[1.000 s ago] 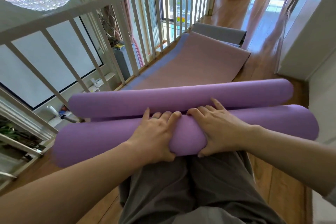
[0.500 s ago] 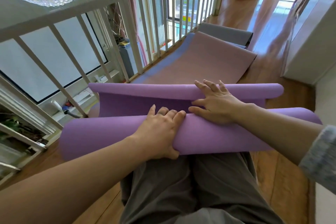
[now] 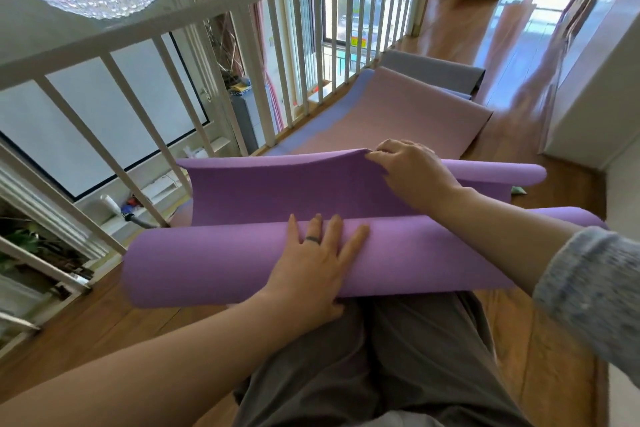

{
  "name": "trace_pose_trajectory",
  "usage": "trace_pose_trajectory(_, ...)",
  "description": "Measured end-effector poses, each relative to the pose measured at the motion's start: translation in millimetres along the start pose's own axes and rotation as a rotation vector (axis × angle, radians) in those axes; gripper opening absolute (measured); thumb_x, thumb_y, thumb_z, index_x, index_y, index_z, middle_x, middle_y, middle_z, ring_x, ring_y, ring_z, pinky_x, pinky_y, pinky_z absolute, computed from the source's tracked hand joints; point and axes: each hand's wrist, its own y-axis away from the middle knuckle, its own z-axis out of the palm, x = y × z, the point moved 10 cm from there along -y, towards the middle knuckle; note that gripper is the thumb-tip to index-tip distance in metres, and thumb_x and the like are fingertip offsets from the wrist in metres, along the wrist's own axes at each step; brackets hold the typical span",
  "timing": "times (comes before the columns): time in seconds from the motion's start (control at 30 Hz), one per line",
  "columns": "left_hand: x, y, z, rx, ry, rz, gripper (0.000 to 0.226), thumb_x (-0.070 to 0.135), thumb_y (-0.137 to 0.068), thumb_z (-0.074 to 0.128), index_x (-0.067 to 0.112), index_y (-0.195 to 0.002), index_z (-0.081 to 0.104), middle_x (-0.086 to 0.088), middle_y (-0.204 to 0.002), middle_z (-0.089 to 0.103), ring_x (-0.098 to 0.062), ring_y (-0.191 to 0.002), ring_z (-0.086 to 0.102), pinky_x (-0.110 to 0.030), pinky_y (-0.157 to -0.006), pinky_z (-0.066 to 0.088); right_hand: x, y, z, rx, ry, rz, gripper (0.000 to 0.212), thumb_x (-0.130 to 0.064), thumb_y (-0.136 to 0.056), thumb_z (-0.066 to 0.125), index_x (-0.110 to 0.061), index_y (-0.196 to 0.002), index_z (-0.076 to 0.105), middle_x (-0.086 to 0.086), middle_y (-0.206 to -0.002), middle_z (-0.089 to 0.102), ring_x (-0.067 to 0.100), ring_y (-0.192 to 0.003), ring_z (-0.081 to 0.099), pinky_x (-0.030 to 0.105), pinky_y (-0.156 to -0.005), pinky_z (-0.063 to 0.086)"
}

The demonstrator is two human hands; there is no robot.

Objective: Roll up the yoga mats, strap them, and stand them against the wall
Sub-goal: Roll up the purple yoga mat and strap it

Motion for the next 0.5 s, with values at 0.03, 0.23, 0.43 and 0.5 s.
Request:
trace_pose_trajectory(0.03,-3,-3,2,-0.006,0.011,-0.017,0.105,0.055,-0.085,0.057,0.025,-0.147,-0.023,-0.015,-0.157,0.003,-0.04,-0.142,0.013,-0.061,-0.113,0.007,-2,-1,-3,-0.003,0.023,-0.024,0.042,0.0,-0.089,0.05,-0.017,-0.126,0.062,0.008,-0.117,0.063,0.033,-0.105,0.06,0.043,-0.087,0.05)
trace_pose_trajectory(0.23,-16,-4,-18,0.025,0.18,0.072,0.106,0.064,-0.071,0.061,0.035,-0.146,-0.008,-0.006,-0.143,0.031,-0.029,-0.125,0.039,-0.046,-0.107,0.032,-4,-19,-39,0.035,0.073,-0.09,0.038,-0.001,-0.092,0.046,-0.016,-0.123,0.063,0.007,-0.115,0.061,0.029,-0.107,0.058,0.041,-0.089,0.049)
trace_pose_trajectory(0.43,-2,22,-10,-0.063,0.254,0.152,0.1,0.066,-0.065,0.064,0.034,-0.138,0.004,0.001,-0.137,0.041,-0.024,-0.115,0.05,-0.037,-0.1,0.041,-3,-16,-35,-0.001,0.003,-0.105,0.034,-0.003,-0.092,0.048,-0.015,-0.116,0.068,0.009,-0.109,0.061,0.03,-0.106,0.056,0.042,-0.09,0.046)
trace_pose_trajectory(0.5,-4,22,-9,-0.064,0.275,0.143,0.096,0.067,-0.067,0.064,0.033,-0.139,0.01,0.004,-0.138,0.041,-0.021,-0.118,0.047,-0.035,-0.103,0.035,-5,-12,-25,-0.03,-0.036,-0.089,0.035,-0.004,-0.093,0.048,-0.015,-0.119,0.068,0.01,-0.112,0.061,0.032,-0.109,0.054,0.042,-0.092,0.045)
